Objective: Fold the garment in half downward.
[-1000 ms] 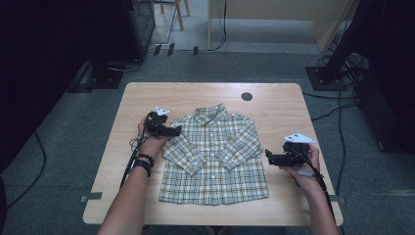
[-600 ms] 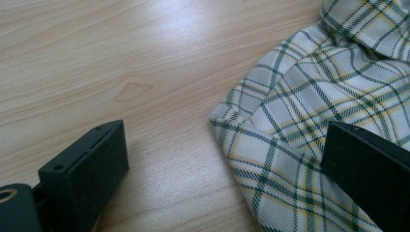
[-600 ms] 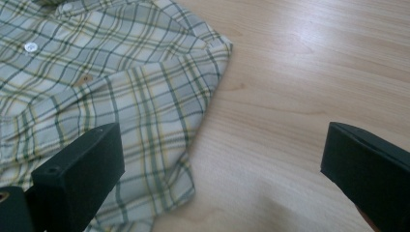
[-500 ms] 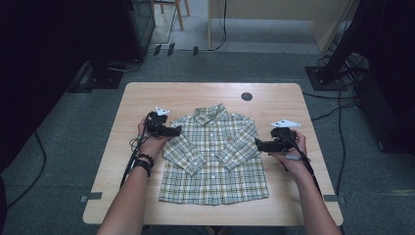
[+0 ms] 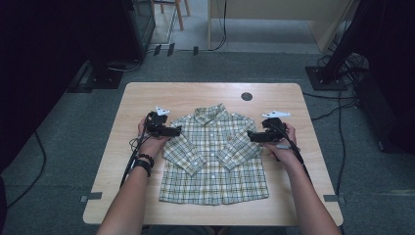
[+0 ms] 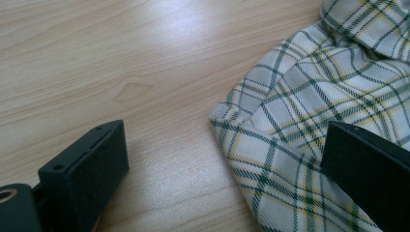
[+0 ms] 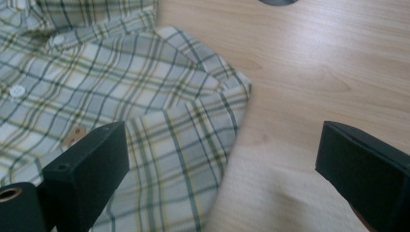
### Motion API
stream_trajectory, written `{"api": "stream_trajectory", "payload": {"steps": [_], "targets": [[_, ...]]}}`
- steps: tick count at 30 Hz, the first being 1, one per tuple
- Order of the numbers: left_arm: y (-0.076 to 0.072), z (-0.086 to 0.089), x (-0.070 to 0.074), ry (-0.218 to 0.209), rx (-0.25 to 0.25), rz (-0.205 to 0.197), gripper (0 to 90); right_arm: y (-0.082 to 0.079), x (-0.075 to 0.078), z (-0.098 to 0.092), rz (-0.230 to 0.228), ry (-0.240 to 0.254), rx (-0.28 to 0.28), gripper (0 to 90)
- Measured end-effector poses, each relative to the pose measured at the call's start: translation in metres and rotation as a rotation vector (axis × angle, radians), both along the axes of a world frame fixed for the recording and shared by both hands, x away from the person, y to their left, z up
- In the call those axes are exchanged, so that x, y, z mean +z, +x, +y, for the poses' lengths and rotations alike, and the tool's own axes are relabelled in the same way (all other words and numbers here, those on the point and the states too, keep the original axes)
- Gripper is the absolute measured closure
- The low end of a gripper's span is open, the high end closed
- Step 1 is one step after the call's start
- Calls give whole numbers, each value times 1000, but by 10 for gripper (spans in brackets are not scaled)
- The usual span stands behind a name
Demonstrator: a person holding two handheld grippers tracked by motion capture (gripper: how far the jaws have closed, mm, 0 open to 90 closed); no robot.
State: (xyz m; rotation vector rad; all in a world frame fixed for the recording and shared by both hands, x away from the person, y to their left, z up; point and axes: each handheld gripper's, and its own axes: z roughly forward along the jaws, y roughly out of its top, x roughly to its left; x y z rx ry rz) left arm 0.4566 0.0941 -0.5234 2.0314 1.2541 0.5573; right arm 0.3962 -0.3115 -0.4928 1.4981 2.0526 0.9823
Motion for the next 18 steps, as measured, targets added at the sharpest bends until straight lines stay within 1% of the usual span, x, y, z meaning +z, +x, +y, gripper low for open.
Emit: {"api": "stream_trajectory", "payload": {"steps": [2, 3, 6, 8, 11, 14, 16, 17, 18], "targets": [[0, 0, 0, -1, 0, -1, 31, 6, -1, 1, 1, 30, -12, 57], [0, 0, 0, 0, 0, 0, 30, 9, -2, 2, 12, 29, -14, 57], [0, 0, 0, -1, 0, 0, 31, 17, -4, 5, 19, 26, -20, 70], [0, 0, 0, -1, 0, -1, 30, 22, -7, 8, 13, 19, -28, 92], [0, 0, 0, 0, 0, 0, 31, 29, -11, 12, 27, 3, -36, 98], [0, 0, 0, 0, 0, 0, 31, 35, -16, 16, 35, -22, -51, 141], [0, 0, 0, -1, 0, -1, 31, 37, -19, 16, 40, -28, -59, 148], [0, 0, 0, -1, 0, 0, 31, 38, -21, 16, 38, -31, -61, 164], [0, 0, 0, -1, 0, -1, 30, 39, -23, 17, 41, -32, -61, 202]]}}
